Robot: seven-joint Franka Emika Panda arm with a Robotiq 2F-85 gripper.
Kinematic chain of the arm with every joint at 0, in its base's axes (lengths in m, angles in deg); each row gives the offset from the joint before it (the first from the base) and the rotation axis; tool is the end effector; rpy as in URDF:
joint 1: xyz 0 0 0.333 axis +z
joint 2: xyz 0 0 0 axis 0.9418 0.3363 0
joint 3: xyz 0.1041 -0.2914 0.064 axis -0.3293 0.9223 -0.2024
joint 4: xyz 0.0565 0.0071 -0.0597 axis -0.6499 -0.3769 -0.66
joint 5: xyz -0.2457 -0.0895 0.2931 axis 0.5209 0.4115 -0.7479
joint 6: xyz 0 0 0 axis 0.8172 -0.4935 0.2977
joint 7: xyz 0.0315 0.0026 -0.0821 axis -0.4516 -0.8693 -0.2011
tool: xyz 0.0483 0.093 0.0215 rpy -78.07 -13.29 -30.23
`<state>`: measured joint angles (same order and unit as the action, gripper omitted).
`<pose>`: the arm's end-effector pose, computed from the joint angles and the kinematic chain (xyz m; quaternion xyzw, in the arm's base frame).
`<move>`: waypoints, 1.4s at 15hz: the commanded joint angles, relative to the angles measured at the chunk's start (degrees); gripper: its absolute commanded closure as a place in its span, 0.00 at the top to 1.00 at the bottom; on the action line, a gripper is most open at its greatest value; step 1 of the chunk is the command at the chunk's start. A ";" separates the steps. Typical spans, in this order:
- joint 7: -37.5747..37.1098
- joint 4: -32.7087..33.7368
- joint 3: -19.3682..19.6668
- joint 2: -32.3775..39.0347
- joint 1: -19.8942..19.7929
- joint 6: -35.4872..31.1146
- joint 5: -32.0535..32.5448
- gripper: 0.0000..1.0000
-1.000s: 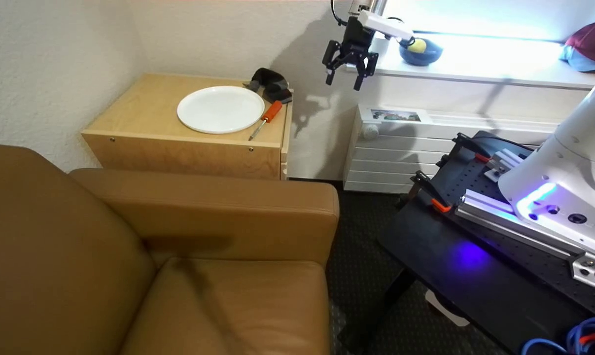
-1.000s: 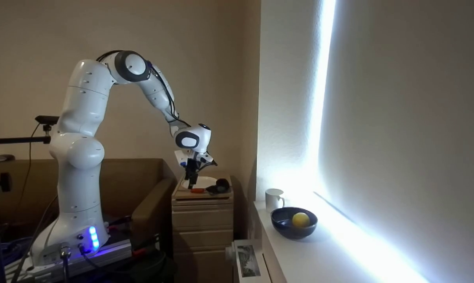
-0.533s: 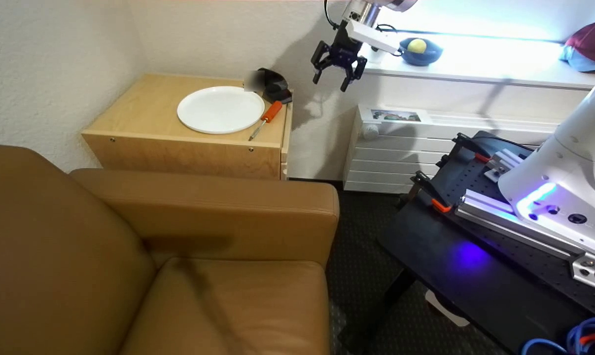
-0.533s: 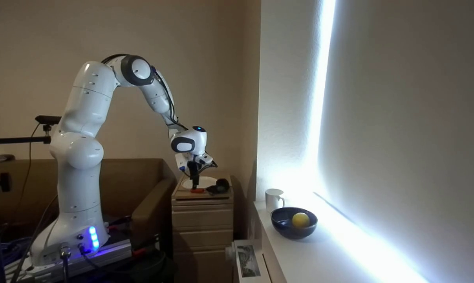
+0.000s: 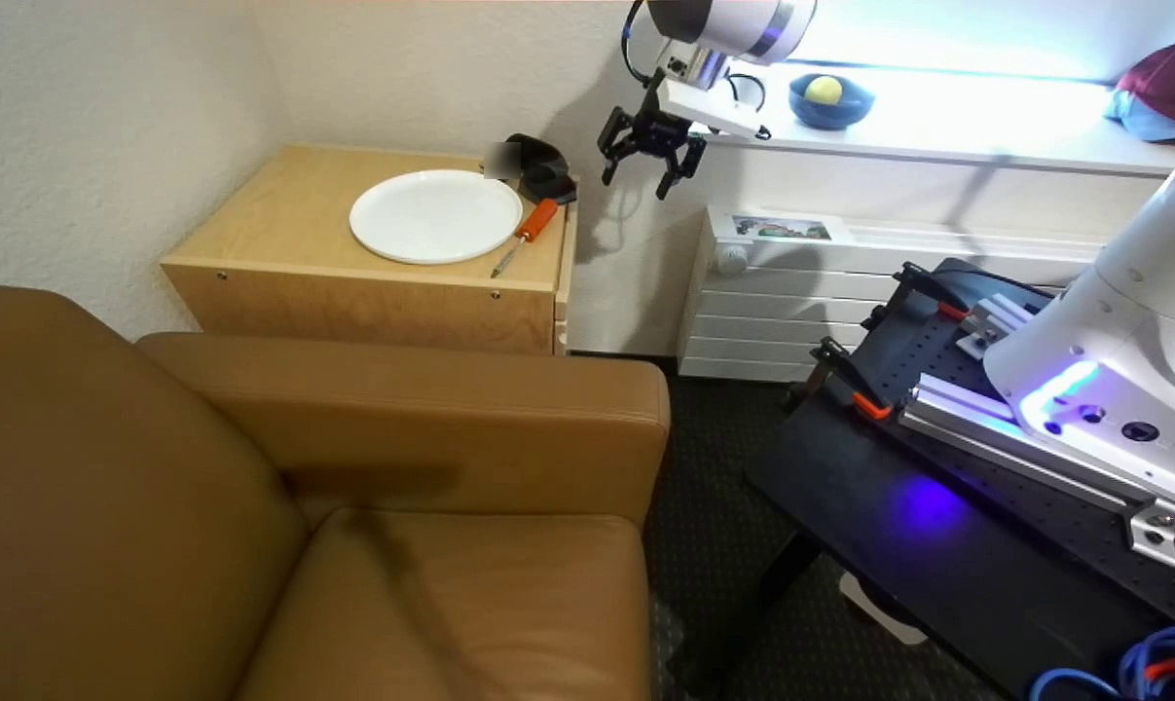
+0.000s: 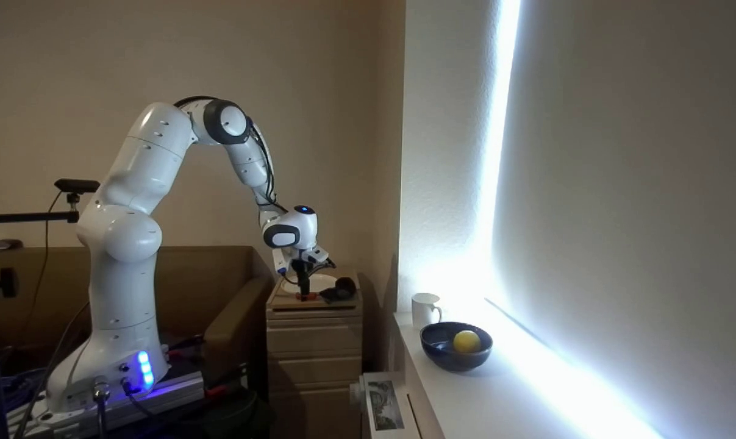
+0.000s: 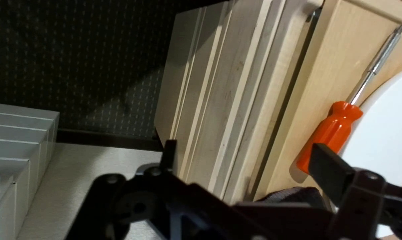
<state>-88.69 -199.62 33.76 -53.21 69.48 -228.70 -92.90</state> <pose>0.5352 0.0418 0.1723 -0.9548 0.2566 -0.0573 0.1390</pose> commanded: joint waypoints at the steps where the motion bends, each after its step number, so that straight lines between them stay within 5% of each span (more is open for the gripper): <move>1: -0.83 3.30 -1.38 6.19 0.23 -6.12 -1.50 1.00; 5: 1.03 4.96 -6.15 7.06 -4.31 0.69 -3.53 1.00; 6: -1.91 3.87 -3.86 7.42 -1.75 -2.89 -0.33 1.00; 9: -1.38 4.69 -5.13 7.43 -2.86 -1.03 -1.40 1.00; 13: -9.68 10.64 0.49 14.91 1.82 -0.56 3.82 1.00; 21: -16.63 22.55 -0.25 25.99 2.41 -7.06 5.70 1.00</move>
<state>-103.52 -181.38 33.73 -30.99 71.82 -233.11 -87.92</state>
